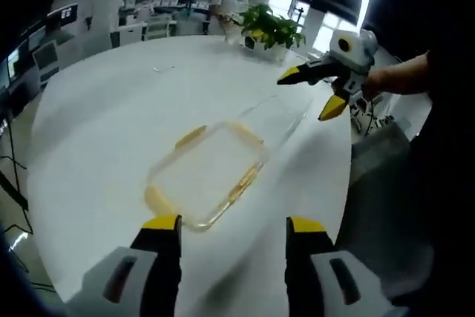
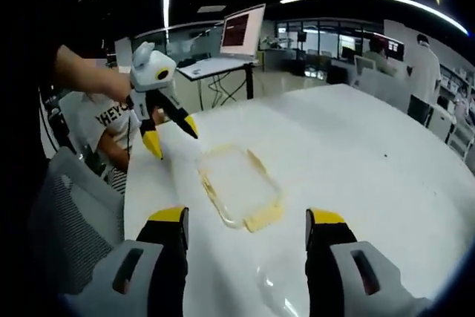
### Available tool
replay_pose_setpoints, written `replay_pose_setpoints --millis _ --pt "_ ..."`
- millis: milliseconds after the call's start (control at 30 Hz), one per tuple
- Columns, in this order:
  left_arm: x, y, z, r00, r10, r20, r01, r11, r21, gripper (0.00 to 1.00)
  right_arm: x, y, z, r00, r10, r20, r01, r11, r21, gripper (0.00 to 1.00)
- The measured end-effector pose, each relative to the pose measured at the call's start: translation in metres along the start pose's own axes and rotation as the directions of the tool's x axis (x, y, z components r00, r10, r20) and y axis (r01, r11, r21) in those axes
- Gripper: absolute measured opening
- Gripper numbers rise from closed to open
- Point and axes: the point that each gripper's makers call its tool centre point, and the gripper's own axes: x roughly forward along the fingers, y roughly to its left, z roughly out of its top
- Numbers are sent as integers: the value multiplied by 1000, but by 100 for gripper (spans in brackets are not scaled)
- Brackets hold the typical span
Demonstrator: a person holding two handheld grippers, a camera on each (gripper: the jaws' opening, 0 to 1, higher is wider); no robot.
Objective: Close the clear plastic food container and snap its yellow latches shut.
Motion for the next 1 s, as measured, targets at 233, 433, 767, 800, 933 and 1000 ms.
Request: replay_pose_setpoints --millis 233,433,767,800,933,1000 --pt "4 16 -2 999 -11 -54 13 999 37 51 15 -4 -4 997 50 -65 -54 997 -49 61" --pt "7 31 -6 993 -15 -113 25 996 91 50 23 -8 -8 989 79 -129 -91 992 -89 59" --pt "16 39 -2 985 -27 -170 57 982 179 43 37 -17 -17 973 93 -211 -118 987 -108 57" --pt "17 41 -3 983 -25 -179 60 980 191 43 38 -17 -19 969 98 -225 -127 985 -117 57" --pt "19 50 -5 978 -15 -210 65 970 234 42 45 -17 -28 949 109 -296 -170 967 -190 56" --pt "21 56 -5 976 -12 -216 66 967 245 41 50 -17 -29 943 114 -314 -183 962 -202 55"
